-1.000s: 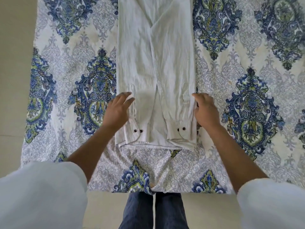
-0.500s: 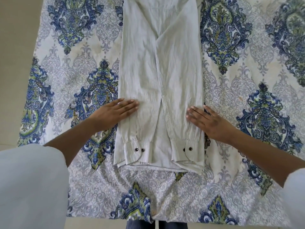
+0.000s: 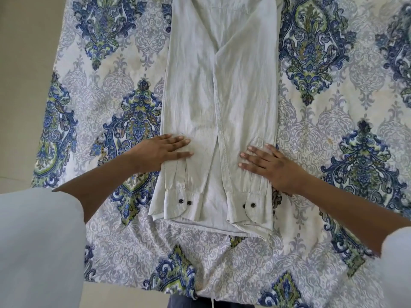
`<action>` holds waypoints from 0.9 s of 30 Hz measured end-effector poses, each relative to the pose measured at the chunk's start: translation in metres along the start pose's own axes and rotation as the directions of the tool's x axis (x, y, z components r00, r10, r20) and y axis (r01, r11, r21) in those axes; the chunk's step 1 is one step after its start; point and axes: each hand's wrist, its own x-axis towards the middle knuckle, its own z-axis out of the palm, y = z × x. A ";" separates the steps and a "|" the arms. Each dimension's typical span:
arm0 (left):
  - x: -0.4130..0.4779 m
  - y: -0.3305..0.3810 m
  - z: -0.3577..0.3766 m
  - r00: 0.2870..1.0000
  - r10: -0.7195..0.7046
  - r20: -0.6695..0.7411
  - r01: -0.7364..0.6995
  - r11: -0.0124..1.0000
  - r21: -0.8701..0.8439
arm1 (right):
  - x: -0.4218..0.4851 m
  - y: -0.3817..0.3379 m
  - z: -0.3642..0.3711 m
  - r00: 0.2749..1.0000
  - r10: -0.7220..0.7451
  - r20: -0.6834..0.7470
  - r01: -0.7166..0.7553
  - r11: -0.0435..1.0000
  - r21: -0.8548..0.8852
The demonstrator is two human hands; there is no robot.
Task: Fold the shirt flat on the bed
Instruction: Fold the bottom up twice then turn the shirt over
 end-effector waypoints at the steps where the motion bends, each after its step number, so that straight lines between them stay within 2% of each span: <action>1: 0.002 0.001 -0.004 0.999 -0.001 0.043 0.002 1.000 -0.031 | 0.003 0.000 -0.006 1.000 -0.007 -0.029 0.007 1.000 0.025; 2: 0.003 0.000 -0.008 0.996 -0.015 0.086 0.024 0.994 -0.107 | 0.006 -0.001 -0.011 0.999 -0.005 -0.047 0.009 0.997 0.083; 3: 0.005 -0.001 -0.015 0.988 -0.078 0.134 0.106 0.969 -0.223 | 0.009 -0.002 -0.018 0.997 0.025 -0.071 -0.010 0.979 0.203; 4: 0.011 -0.004 -0.023 0.965 -0.194 0.177 0.249 0.890 -0.382 | 0.013 0.002 -0.030 0.994 0.099 0.041 -0.107 0.899 0.424; 5: 0.017 -0.009 -0.036 0.906 -0.354 0.232 0.422 0.713 -0.560 | 0.018 0.010 -0.046 0.964 0.168 0.207 -0.265 0.699 0.664; 6: 0.025 -0.021 -0.045 0.829 -0.464 0.311 0.531 0.479 -0.699 | 0.026 0.023 -0.060 0.912 0.215 0.348 -0.409 0.426 0.807; 7: 0.035 -0.033 -0.054 0.771 -0.502 0.392 0.554 0.226 -0.801 | 0.035 0.038 -0.073 0.864 0.237 0.443 -0.480 0.124 0.869; 9: 0.051 -0.058 -0.061 0.740 -0.455 0.496 0.492 -0.137 -0.860 | 0.050 0.067 -0.080 0.808 0.256 0.530 -0.448 -0.317 0.836; 10: 0.059 -0.068 -0.062 0.739 -0.410 0.534 0.469 -0.256 -0.845 | 0.057 0.078 -0.080 0.776 0.269 0.571 -0.415 -0.463 0.783; 11: 0.066 -0.074 -0.064 0.742 -0.358 0.567 0.453 -0.356 -0.817 | 0.063 0.086 -0.080 0.738 0.273 0.617 -0.411 -0.544 0.732; 12: 0.071 -0.080 -0.061 0.736 -0.325 0.594 0.460 -0.403 -0.791 | 0.068 0.091 -0.076 0.701 0.270 0.660 -0.427 -0.582 0.692; 14: 0.077 -0.086 -0.054 0.713 -0.288 0.640 0.502 -0.428 -0.752 | 0.073 0.097 -0.066 0.650 0.247 0.719 -0.463 -0.621 0.632; 16: 0.076 -0.090 -0.050 0.699 -0.259 0.666 0.534 -0.430 -0.728 | 0.075 0.100 -0.060 0.647 0.206 0.734 -0.480 -0.638 0.602; 19: 0.070 -0.093 -0.041 0.687 -0.335 0.645 0.507 -0.415 -0.755 | 0.075 0.100 -0.059 0.648 0.213 0.731 -0.458 -0.659 0.597; 22: 0.071 -0.091 -0.041 0.701 -0.521 0.488 0.387 -0.296 -0.873 | 0.076 0.100 -0.064 0.616 0.352 0.705 -0.395 -0.637 0.662; 24: 0.079 -0.090 -0.049 0.664 -0.640 0.386 0.278 -0.268 -0.922 | 0.080 0.106 -0.066 0.582 0.459 0.671 -0.322 -0.627 0.709; 25: 0.084 -0.091 -0.055 0.664 -0.668 0.335 0.230 -0.244 -0.942 | 0.083 0.110 -0.070 0.569 0.506 0.648 -0.271 -0.629 0.729; 27: 0.095 -0.093 -0.061 0.681 -0.688 0.250 0.245 -0.108 -0.963 | 0.090 0.117 -0.075 0.545 0.588 0.597 -0.155 -0.630 0.761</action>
